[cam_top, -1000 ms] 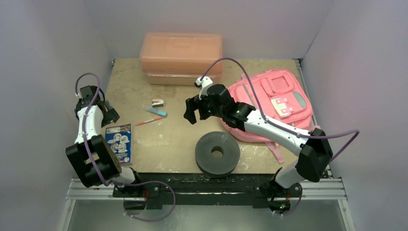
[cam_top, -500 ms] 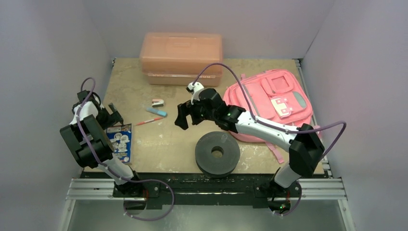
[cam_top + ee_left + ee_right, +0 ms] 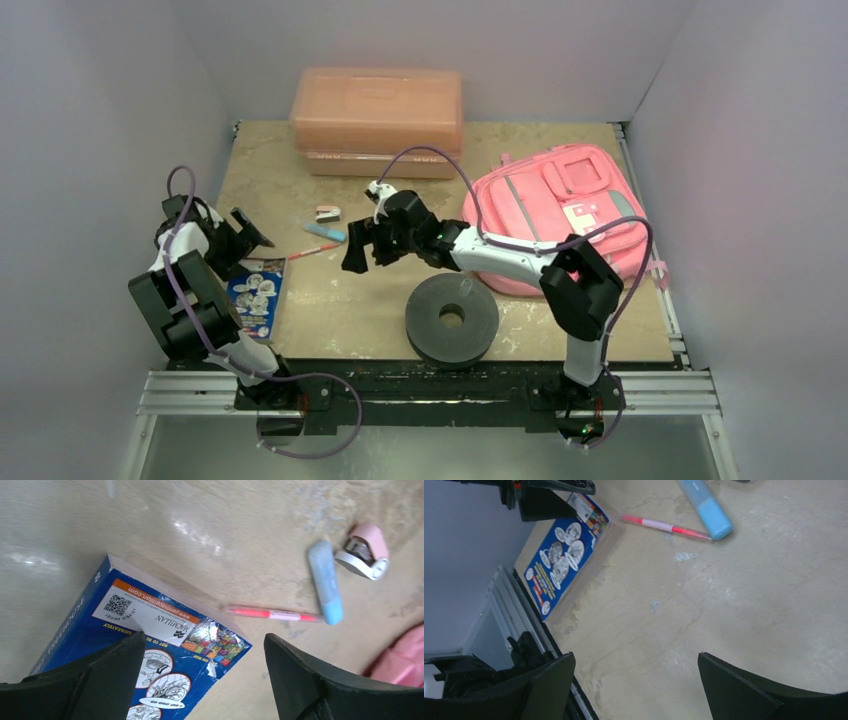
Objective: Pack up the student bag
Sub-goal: Pick up the book from the center of the board.
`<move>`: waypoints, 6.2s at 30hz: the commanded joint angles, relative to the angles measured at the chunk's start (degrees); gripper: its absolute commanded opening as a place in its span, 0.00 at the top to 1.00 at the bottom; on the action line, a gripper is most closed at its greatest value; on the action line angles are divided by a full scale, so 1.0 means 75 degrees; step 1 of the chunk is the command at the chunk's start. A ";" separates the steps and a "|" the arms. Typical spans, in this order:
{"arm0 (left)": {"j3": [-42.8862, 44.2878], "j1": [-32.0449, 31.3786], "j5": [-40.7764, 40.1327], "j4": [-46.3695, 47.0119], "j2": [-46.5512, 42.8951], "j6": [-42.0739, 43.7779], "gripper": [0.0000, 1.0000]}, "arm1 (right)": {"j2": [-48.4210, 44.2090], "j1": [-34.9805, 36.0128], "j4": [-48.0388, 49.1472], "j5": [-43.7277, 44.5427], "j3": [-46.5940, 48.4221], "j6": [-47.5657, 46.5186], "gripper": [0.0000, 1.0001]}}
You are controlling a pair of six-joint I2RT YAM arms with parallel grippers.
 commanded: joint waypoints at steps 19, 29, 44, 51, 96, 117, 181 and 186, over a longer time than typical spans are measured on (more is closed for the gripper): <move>0.0868 0.0956 -0.0685 -0.0433 0.0729 -0.1326 0.06 | 0.0899 0.0539 0.1913 -0.1284 0.0484 0.1399 0.03; -0.0242 0.0798 0.0612 -0.0704 0.0266 -0.2340 0.16 | 0.1237 0.0552 0.2042 -0.1389 0.0621 0.1646 0.03; -0.1975 -0.1666 0.1334 0.0076 -0.1766 -0.2727 0.17 | 0.1716 0.0540 -0.0052 -0.0471 0.0881 -0.0127 0.06; -0.2326 -0.1662 0.0084 -0.0445 -0.3330 -0.2617 0.15 | 0.1835 0.0553 -0.0045 -0.0622 0.0622 0.0335 0.11; -0.4378 -0.2139 0.0359 0.1366 -0.4268 -0.3923 0.20 | 0.1931 0.0138 0.2883 -0.2417 -0.0559 0.5378 1.00; -0.2946 -0.2221 0.1222 -0.0104 -0.5066 -0.2651 0.12 | 0.0865 -0.2386 0.2051 -0.2997 -0.1444 0.2504 1.00; -0.3037 -0.3662 0.2233 0.1099 -0.3597 -0.4158 1.00 | -0.0471 0.1852 0.2932 0.3614 -0.1734 -0.6512 0.02; -0.3028 -0.3657 0.2192 0.0960 -0.3830 -0.4193 1.00 | -0.0214 0.1951 0.3249 0.3382 -0.1622 -0.6572 0.04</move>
